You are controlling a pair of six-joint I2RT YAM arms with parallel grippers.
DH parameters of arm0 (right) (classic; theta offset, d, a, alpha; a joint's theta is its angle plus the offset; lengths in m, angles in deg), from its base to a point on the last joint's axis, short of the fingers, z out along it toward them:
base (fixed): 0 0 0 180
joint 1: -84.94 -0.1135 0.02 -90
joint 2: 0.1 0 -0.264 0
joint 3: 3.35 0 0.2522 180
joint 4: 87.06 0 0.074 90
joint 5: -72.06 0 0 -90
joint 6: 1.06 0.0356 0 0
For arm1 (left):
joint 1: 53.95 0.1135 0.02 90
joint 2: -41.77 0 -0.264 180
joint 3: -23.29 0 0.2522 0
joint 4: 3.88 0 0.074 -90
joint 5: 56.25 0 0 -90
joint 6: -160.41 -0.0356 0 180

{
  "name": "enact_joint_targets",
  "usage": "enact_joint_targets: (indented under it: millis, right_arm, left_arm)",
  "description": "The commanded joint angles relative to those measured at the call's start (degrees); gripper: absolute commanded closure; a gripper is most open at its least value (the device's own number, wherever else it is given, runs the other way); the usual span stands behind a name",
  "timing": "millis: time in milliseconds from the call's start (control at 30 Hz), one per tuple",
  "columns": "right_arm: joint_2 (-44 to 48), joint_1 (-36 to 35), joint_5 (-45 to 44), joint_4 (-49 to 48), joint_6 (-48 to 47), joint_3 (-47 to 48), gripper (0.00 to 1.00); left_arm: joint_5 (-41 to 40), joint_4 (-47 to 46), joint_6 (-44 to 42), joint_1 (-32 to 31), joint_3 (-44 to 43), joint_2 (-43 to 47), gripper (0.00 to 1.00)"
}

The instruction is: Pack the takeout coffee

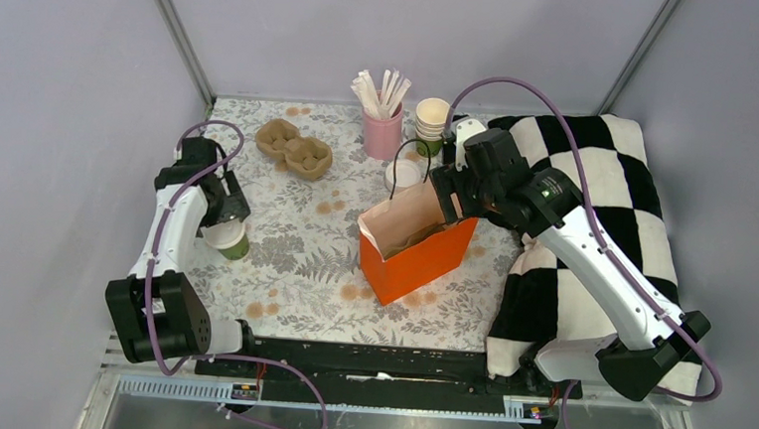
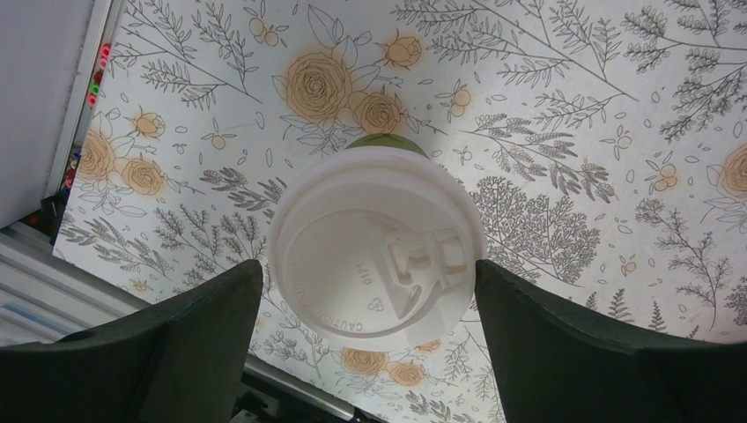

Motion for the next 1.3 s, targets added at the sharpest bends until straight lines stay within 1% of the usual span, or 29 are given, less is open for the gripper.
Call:
enact_joint_targets:
  millis: [0, 133, 300, 333, 400, 667, 800, 867, 1267]
  right_arm:
    - [1.66, 0.17, 0.74, -1.82, -0.72, -0.64, 0.15]
    - [1.56, 0.15, 0.79, -1.79, -0.73, -0.34, 0.15]
    - [1.65, 0.17, 0.79, -1.83, -0.82, -0.55, 0.15]
    - [1.7, 0.17, 0.81, -1.84, -0.81, -0.64, 0.15]
    - [1.74, 0.17, 0.81, -1.8, -0.81, -0.7, 0.15]
    - [1.56, 0.17, 1.08, -1.97, -0.82, -0.51, 0.15]
    - [1.56, 0.15, 1.21, -2.01, -0.82, -0.6, 0.15]
    - [1.56, 0.17, 1.39, -2.0, -0.82, -0.6, 0.15]
    - [1.56, 0.17, 1.23, -1.94, -0.86, -0.43, 0.15]
  left_arm:
    - [0.53, -3.15, -0.87, 0.03, 0.3, 0.66, 0.07]
    - [0.78, -3.7, -1.01, 0.09, 0.51, 0.49, 0.07]
    - [1.12, -3.99, -0.84, 0.03, 0.71, 0.25, 0.13]
    - [1.1, -3.95, -0.8, 0.08, 0.76, 0.21, 0.13]
    - [0.87, -3.8, -0.79, 0.08, 0.95, 0.44, 0.09]
    - [0.85, -3.2, -0.14, 0.03, 2.0, 1.5, 0.08]
    - [0.76, -2.91, 0.48, 0.07, 2.87, 2.11, 0.05]
    - [0.71, -3.14, 0.61, 0.04, 3.31, 2.24, 0.05]
    - [1.14, -3.48, 0.35, 0.07, 2.88, 1.7, 0.19]
